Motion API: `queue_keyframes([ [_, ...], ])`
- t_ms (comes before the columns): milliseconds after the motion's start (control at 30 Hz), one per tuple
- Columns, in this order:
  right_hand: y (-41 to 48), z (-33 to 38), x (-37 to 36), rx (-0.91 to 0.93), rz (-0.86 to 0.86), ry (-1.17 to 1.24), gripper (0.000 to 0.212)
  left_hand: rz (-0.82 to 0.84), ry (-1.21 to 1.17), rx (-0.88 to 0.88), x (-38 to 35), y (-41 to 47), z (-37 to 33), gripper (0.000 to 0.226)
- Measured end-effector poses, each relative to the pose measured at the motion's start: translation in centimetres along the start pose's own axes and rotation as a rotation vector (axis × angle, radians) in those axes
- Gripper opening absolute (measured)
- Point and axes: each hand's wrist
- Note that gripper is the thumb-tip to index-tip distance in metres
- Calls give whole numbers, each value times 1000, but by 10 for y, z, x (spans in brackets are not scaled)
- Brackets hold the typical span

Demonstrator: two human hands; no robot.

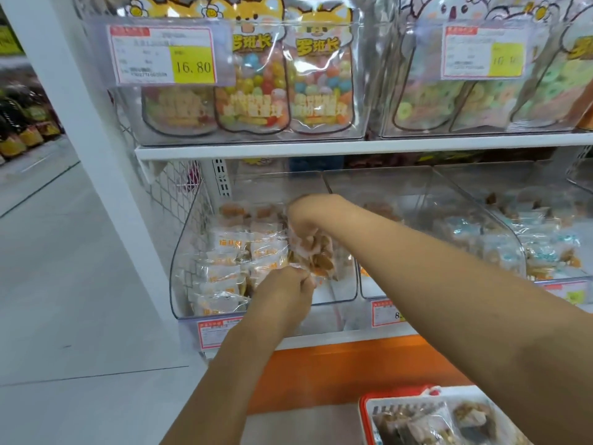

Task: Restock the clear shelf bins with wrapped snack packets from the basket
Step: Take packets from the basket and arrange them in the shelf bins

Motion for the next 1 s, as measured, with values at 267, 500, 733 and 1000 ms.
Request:
queue_keyframes([
  [267, 12, -1, -30, 80, -269, 0, 17, -61, 127, 23, -6, 7, 9, 32],
  [500, -12, 21, -43, -80, -109, 95, 11, -61, 128, 6, -6, 6, 10, 25],
  [733, -14, 24, -58, -6, 142, -129, 20, -76, 232, -33, -3, 4, 12, 30],
  [1000, -70, 13, -41, -9, -264, 228, 23, -264, 130, -243, 2, -24, 0, 25],
])
Point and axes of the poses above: each hand's wrist, its own y-axis towards the middle knuckle, its own x-axis out of the back of the hand, z = x × y, and after that the axes turned 4 degrees about -y, right-handed
